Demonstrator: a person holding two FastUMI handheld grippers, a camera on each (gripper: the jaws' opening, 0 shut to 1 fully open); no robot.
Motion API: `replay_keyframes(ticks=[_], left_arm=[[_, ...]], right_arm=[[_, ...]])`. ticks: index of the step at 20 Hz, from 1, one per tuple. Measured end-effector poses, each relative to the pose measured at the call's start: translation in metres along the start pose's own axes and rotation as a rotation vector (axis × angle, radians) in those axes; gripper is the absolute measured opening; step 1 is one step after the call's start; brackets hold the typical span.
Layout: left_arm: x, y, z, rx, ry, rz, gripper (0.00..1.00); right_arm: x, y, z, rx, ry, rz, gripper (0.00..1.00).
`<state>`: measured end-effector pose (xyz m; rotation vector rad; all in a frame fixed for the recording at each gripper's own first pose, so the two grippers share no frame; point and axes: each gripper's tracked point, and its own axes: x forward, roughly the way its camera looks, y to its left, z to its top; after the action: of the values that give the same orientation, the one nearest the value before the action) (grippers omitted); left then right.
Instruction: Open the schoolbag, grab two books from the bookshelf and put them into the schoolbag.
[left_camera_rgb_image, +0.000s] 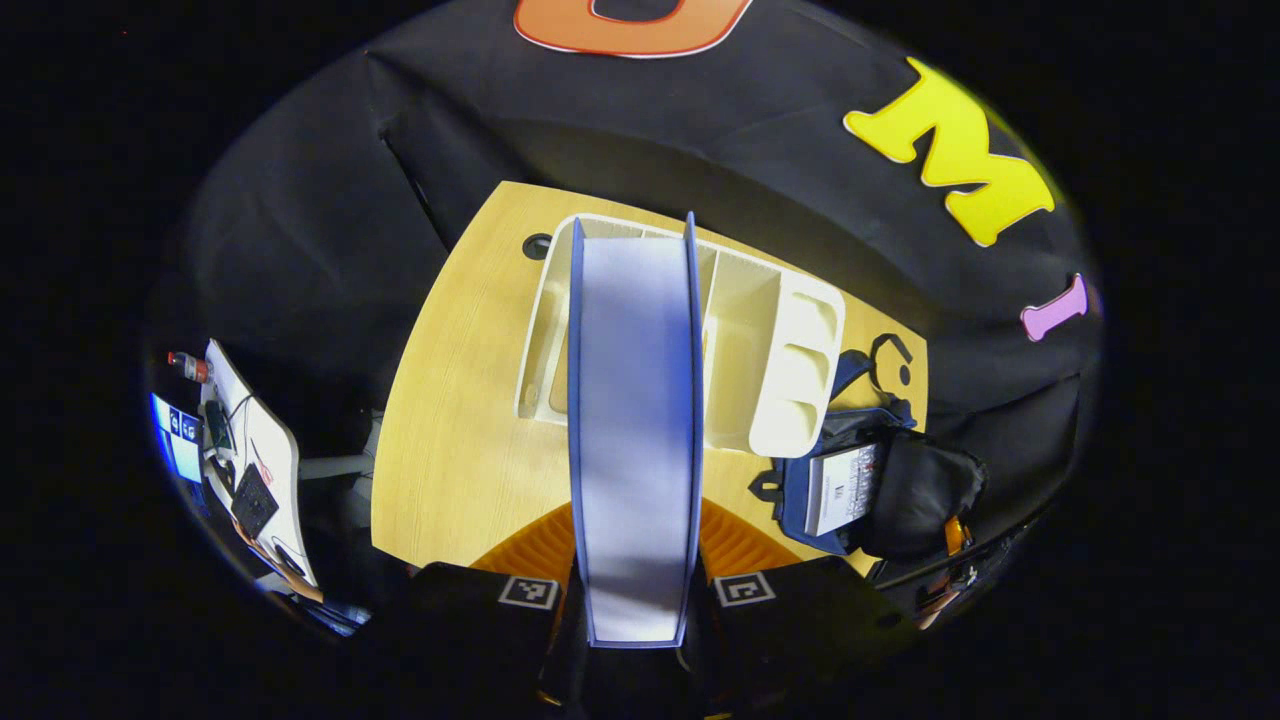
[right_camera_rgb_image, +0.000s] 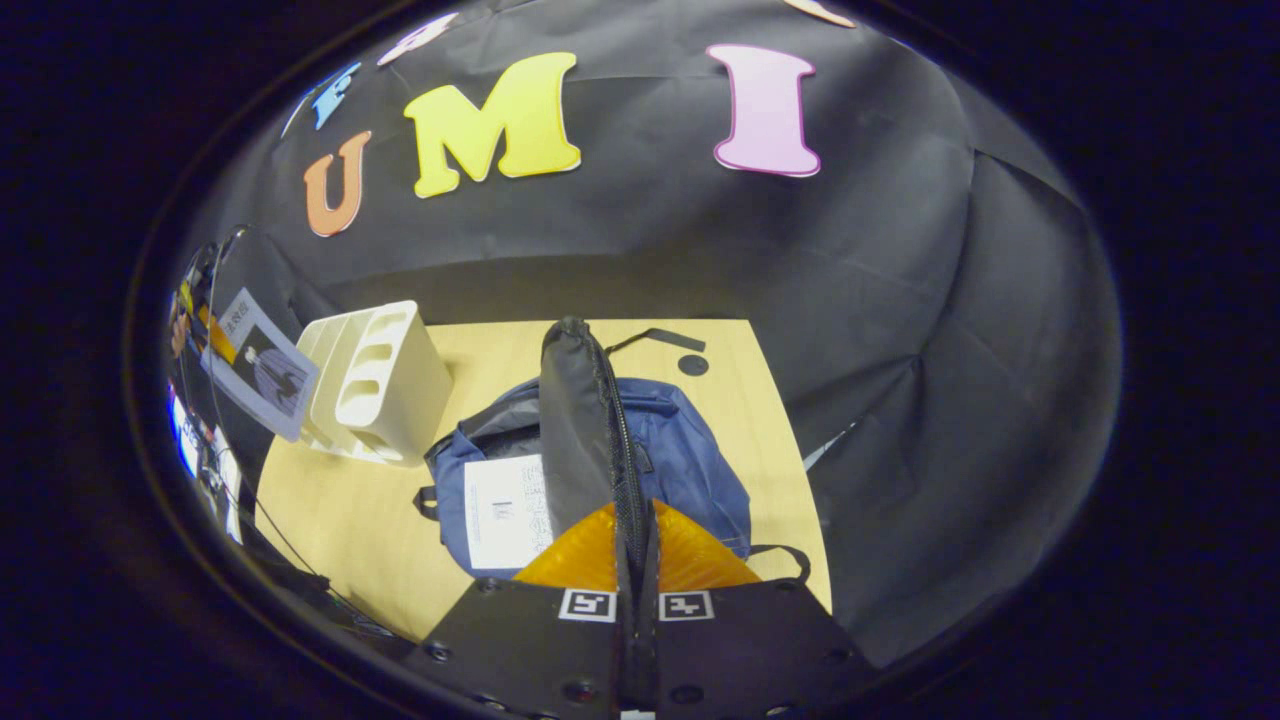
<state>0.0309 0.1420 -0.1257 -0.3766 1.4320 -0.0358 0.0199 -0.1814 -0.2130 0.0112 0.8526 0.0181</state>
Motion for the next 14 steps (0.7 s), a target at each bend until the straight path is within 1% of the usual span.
replay_keyframes(ticks=[1, 3, 5, 6, 8, 9, 10, 12, 14], left_arm=[[-0.024, -0.014, -0.008, -0.015, -0.046, -0.08, 0.42], [-0.043, -0.055, -0.036, -0.055, -0.074, -0.271, 0.42], [-0.041, -0.079, -0.047, -0.11, -0.074, -0.384, 0.42], [-0.035, -0.084, -0.049, -0.129, -0.08, -0.427, 0.43], [-0.015, -0.109, -0.06, -0.174, -0.077, -0.54, 0.42], [-0.008, -0.12, -0.067, -0.187, -0.062, -0.585, 0.46], [0.003, -0.134, -0.081, -0.195, -0.033, -0.631, 0.42], [0.021, -0.159, -0.099, -0.213, 0.001, -0.685, 0.41], [0.042, -0.185, -0.112, -0.201, 0.001, -0.732, 0.42]], right_arm=[[0.0, 0.002, 0.0, -0.005, 0.003, 0.003, 0.01], [-0.001, 0.004, 0.001, 0.0, 0.003, 0.001, 0.01], [-0.002, 0.006, 0.0, 0.0, 0.0, 0.0, 0.01], [-0.004, 0.007, -0.001, -0.003, 0.001, -0.002, 0.01], [-0.004, 0.009, -0.003, -0.013, 0.005, -0.009, 0.01], [-0.004, 0.009, -0.003, -0.016, 0.004, -0.015, 0.01], [-0.004, 0.009, -0.004, -0.016, 0.006, -0.015, 0.01], [-0.002, 0.011, -0.004, -0.022, 0.008, -0.019, 0.01], [-0.003, 0.011, -0.001, -0.036, 0.005, -0.026, 0.01]])
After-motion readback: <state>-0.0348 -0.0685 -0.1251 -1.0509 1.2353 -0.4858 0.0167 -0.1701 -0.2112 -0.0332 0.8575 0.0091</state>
